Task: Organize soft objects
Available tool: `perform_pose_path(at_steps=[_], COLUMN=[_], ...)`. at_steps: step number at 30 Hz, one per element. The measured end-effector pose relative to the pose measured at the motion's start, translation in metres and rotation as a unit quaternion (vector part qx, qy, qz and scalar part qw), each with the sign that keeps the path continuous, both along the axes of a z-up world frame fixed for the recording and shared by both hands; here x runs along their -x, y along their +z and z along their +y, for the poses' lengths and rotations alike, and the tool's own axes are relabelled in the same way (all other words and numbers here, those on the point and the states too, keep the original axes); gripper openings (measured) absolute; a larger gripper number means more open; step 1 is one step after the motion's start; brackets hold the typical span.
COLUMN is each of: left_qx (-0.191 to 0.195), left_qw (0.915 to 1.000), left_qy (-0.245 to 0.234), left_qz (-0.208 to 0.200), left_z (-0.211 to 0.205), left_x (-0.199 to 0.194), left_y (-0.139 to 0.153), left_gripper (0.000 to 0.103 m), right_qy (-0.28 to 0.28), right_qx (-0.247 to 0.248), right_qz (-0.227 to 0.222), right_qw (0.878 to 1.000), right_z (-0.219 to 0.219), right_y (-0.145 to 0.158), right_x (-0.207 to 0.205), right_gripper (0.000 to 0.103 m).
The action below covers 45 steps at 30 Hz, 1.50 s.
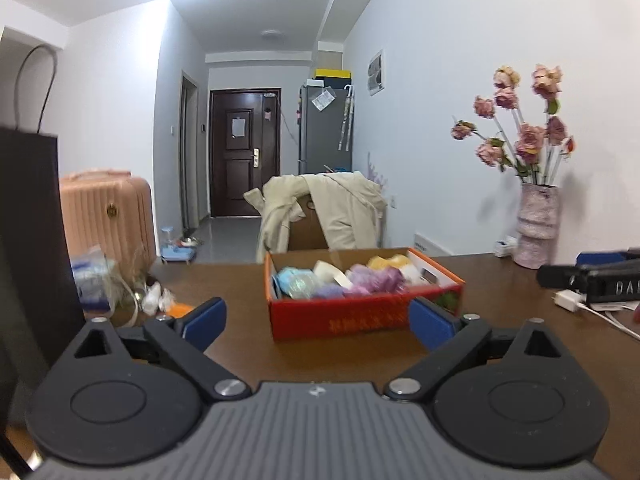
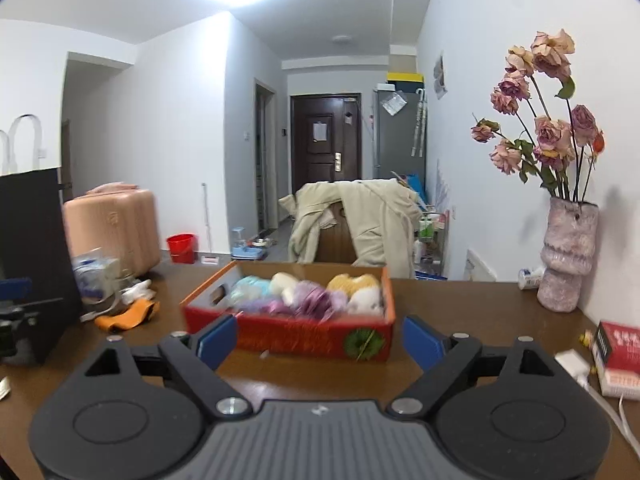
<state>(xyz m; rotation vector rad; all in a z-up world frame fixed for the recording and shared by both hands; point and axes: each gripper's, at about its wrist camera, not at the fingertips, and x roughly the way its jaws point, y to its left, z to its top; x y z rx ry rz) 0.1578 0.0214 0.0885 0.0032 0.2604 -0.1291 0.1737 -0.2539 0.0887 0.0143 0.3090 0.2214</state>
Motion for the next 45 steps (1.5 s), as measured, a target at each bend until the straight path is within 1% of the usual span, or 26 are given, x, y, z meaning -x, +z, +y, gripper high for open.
perform_pose_path(at_steps=[4,5,7,10,12,15,19,24,45], left_qx=[0.006,-0.003,-0.013,0.002,0.004,-0.016,-0.020,-0.019,-0.018], left_qw=[0.9999,0.9999,0.9995,0.9982,0.9983,0.9993,0.9992,0.9992,0.9991], left_qy=[0.012,0.013,0.028,0.057,0.056,0.032,0.029,0.028,0.026], left_qz=[0.000,0.002,0.003,0.018,0.015,-0.007,-0.021,-0.022,-0.026], left_z=[-0.002,-0.004,-0.006,-0.003,-0.002,-0.007,-0.010,-0.011,-0.010], left_x=[0.046,0.057,0.077,0.105,0.122,0.136,0.140,0.139,0.138], left_y=[-0.010,-0.013,-0.020,-0.033,-0.039,-0.038,-0.034,-0.034,-0.036], left_gripper=[0.103,0.103,0.103,0.103,0.103,0.103,0.103,0.103,0.103], right_qy=[0.011,0.010,0.017,0.005,-0.003,-0.003,-0.005,0.003,-0.006], right_qx=[-0.003,-0.007,-0.016,-0.027,-0.033,-0.030,-0.025,-0.029,-0.033], right_qz=[0.000,0.002,0.007,0.018,0.020,0.016,0.010,0.003,-0.001], right_qw=[1.000,1.000,1.000,0.999,0.999,0.999,1.000,1.000,0.999], right_z=[0.009,0.011,0.015,0.020,0.024,0.030,0.032,0.033,0.032], right_y=[-0.019,-0.025,-0.034,-0.048,-0.055,-0.060,-0.057,-0.054,-0.054], right_x=[0.051,0.064,0.085,0.114,0.134,0.155,0.153,0.153,0.151], right_gripper=[0.092,0.093,0.098,0.100,0.100,0.102,0.103,0.103,0.103])
